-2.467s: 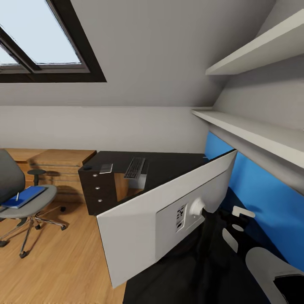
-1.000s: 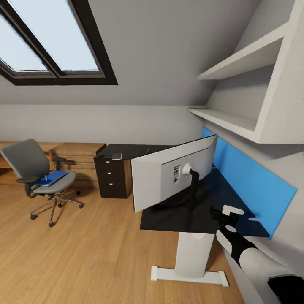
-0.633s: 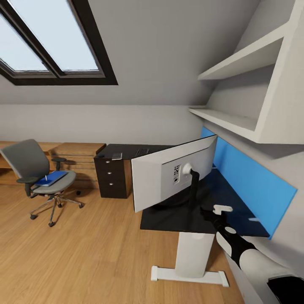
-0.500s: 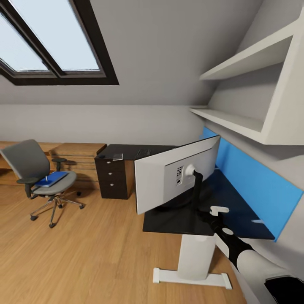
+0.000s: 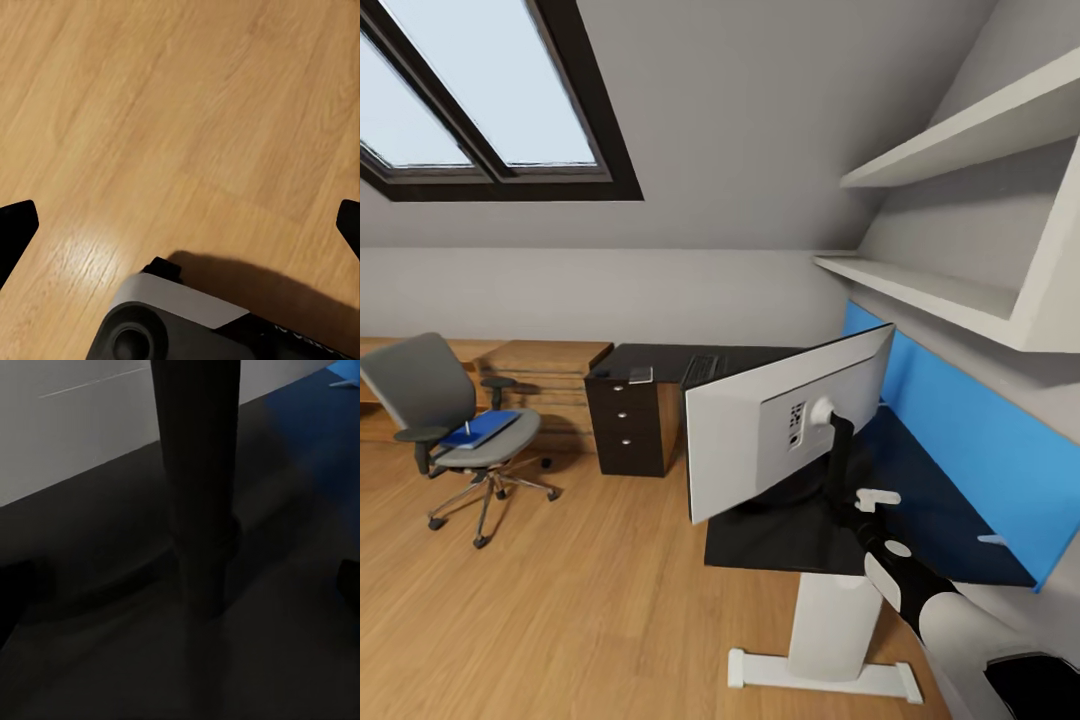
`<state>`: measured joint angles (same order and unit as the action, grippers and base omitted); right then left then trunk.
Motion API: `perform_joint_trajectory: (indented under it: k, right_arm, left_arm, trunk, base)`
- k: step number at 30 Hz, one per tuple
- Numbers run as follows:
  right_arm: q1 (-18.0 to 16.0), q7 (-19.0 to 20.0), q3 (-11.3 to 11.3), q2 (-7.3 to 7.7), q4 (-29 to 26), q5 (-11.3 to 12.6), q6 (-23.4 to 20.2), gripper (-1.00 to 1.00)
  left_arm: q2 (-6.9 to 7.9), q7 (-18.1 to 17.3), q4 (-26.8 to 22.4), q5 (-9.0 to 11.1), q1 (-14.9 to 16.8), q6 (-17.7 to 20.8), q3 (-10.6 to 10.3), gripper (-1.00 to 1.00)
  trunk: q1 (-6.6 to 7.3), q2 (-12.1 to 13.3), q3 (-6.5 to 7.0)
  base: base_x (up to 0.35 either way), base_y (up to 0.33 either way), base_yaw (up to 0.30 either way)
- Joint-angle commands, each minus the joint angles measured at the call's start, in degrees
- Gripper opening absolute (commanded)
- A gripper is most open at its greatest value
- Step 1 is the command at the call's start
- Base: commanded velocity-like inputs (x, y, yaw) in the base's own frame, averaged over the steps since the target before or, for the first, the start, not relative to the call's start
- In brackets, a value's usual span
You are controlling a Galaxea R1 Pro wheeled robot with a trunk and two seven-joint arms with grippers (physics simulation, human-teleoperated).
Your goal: In the bedroom, organize the workspace by keeping the computer under the desk, ensuring the monitor is on the desk, placing the keyboard on the desk next to the monitor, placing the mouse on the desk next to the keyboard, moving the folder from the swivel chair onto the desk next to the mouse, stacking the notebook on top of the folder with the pen on top of the notebook, and positioning the swivel chair next to the desk.
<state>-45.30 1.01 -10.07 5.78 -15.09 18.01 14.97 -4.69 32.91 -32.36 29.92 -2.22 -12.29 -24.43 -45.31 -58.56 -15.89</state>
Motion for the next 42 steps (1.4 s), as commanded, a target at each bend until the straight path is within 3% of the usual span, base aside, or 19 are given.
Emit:
perform_joint_trajectory:
  k: [1, 42]
  right_arm:
    - [0.0, 0.1, -0.4, 0.04, 0.1, 0.6, 0.2, 1.0]
    - [0.0, 0.0, -0.3, 0.11, 0.0, 0.6, 0.3, 1.0]
  left_arm:
    - [0.05, 0.3, -0.1, 0.6, 0.0, -0.3, -0.4, 1.0]
    - [0.05, 0.3, -0.1, 0.5, 0.0, -0.4, -0.4, 1.0]
  trunk:
    - [-0.02, 0.0, -0.06]
    - [-0.02, 0.0, -0.06]
  base:
    - [0.064, 0.003, 0.0]
    - [0.058, -0.015, 0.0]
